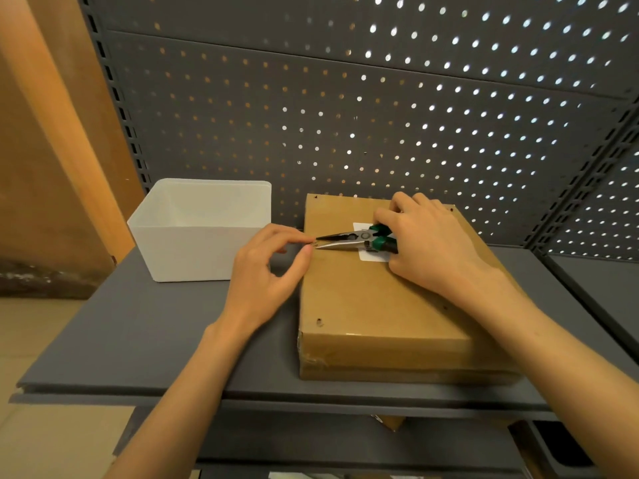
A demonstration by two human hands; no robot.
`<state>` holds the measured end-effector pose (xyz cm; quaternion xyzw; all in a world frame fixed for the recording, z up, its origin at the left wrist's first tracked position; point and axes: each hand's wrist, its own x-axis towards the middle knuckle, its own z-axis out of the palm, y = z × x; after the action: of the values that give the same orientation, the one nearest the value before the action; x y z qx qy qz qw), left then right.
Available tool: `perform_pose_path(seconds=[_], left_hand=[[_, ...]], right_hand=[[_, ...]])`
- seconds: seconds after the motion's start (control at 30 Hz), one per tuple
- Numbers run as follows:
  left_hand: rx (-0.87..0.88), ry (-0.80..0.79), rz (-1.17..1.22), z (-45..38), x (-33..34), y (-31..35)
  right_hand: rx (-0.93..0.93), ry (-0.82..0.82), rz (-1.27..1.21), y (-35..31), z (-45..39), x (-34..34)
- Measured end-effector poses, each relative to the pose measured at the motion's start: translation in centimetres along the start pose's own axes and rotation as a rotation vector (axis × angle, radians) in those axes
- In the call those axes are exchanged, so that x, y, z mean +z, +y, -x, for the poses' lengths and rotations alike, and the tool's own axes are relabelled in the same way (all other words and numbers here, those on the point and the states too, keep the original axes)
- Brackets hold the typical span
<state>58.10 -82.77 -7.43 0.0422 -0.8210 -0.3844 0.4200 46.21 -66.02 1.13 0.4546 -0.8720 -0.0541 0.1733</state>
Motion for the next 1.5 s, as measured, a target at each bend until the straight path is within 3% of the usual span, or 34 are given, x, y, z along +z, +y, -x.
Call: perform_pose_path(seconds=[0.57,0.87,1.5], left_hand=[[-0.113,-0.025,0.118,0.4,0.6,-0.2],[-0.148,-0.018,0.138,0.5,0.6,-0.1],[-0.154,0.000,0.130,0.4,0.5,-0.1]], right_hand=[[-0.162,-0.074,0.024,1.3,-2.9,0.7],[-0.218,0.107,-0.013,2.1,-3.3,2.1],[-0.187,0.123,-0.034,1.9,-2.9,1.9]])
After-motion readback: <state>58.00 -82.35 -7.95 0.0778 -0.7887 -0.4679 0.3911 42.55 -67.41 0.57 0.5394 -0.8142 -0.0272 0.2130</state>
